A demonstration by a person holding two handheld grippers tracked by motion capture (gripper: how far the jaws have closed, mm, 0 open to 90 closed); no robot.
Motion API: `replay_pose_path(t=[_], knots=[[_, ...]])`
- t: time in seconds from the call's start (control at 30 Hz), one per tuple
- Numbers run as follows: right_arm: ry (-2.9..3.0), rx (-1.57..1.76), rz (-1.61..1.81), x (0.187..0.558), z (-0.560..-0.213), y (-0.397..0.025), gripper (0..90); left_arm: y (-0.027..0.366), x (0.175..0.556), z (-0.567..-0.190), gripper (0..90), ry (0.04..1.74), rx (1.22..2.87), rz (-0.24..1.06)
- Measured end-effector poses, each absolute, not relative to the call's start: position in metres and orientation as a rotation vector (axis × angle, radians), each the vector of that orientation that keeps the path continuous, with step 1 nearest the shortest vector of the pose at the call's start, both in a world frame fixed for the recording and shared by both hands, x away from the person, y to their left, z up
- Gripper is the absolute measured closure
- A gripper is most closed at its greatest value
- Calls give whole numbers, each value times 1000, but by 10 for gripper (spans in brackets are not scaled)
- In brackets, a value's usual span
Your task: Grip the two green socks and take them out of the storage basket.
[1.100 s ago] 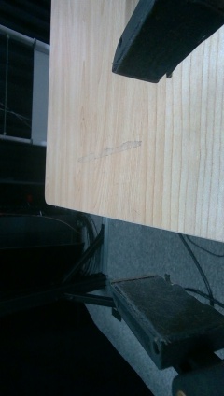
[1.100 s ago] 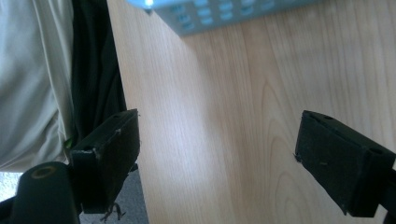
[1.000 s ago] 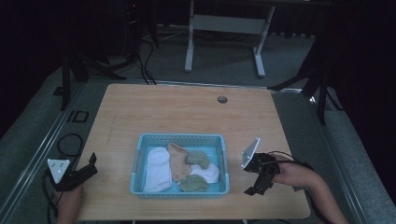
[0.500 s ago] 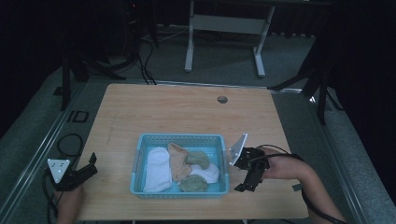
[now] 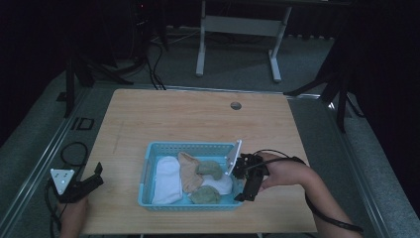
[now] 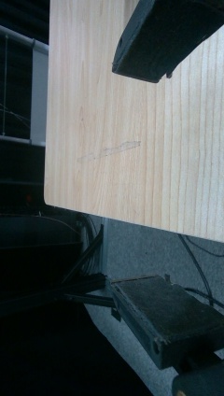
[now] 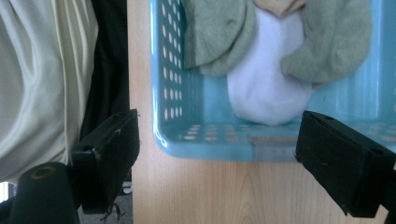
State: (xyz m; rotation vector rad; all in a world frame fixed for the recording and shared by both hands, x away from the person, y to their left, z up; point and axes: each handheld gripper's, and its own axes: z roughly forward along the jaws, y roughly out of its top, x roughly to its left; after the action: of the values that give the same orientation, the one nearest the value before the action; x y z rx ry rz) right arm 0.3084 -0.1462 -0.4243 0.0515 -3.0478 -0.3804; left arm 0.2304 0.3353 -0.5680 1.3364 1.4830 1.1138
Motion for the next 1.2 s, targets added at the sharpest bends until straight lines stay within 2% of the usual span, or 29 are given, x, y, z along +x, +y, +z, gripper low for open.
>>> replay_pose_path(t=[0.53, 0.67, 0.73, 0.97, 1.2], knots=[[-3046, 123, -406, 312, -429, -114, 144, 335, 231, -568, 4, 1483, 1342, 1114], [-3019, 144, -387, 315, -439, -105, 219, 335, 231, -568, 3, 1484, 1344, 1115], [-3019, 152, -376, 315, -441, -103, 223, 335, 231, -568, 4, 1483, 1343, 1115], [-3029, 168, -365, 320, -457, -90, 325, 335, 230, -568, 4, 1481, 1342, 1114], [-3045, 165, -328, 324, -468, -82, 348, 335, 230, -568, 3, 1480, 1344, 1113]])
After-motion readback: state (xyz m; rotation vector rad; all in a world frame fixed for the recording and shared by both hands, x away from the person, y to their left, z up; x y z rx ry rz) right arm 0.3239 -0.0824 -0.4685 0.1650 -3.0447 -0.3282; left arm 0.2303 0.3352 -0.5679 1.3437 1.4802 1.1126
